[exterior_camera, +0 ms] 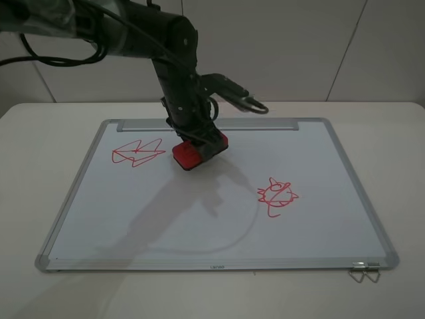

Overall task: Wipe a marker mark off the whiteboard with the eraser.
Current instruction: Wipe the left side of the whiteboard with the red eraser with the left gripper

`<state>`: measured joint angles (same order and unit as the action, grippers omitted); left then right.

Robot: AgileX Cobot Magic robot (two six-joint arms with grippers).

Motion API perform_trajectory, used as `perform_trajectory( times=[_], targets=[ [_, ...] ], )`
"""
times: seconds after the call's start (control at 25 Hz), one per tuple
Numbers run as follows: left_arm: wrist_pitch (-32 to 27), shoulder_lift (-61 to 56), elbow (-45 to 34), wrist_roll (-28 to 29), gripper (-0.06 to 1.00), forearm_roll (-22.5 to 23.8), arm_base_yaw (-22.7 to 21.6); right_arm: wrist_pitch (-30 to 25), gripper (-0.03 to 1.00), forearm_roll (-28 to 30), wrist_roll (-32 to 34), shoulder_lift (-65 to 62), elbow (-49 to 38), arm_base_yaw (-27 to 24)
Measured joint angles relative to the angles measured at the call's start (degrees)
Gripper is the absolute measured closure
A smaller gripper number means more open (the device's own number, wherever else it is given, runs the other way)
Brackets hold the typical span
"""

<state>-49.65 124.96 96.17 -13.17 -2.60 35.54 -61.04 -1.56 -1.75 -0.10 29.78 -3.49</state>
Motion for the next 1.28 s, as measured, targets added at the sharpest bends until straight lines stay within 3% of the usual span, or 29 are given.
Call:
perform_trajectory(
  times=[0.2,0.48,0.68,0.92,1.28],
  targets=[
    [-5.04,-2.60,0.08,11.03,0.37,0.86,-4.45,0.00,0.26,0.00,0.00,0.00,0.00,0.00],
    [-9.26,-2.60,0.08,17.56,0.37,6.89,-12.86,0.00,0.26,0.00,0.00,0.00,0.00,0.00],
    [-8.72,-2.64,0.08,17.90,0.37,7.08,-18.53,0.00,0.26,0.00,0.00,0.00,0.00,0.00],
    [-3.88,-2.70,-4.58,16.54,0.37,6.87,-24.40,0.00,0.26,0.00,0.00,0.00,0.00,0.00],
    [6.21,-2.69,-13.70,15.86,0.37,3.90,-26.49,0.00,0.26,0.00,0.00,0.00,0.00,0.00]
  ],
)
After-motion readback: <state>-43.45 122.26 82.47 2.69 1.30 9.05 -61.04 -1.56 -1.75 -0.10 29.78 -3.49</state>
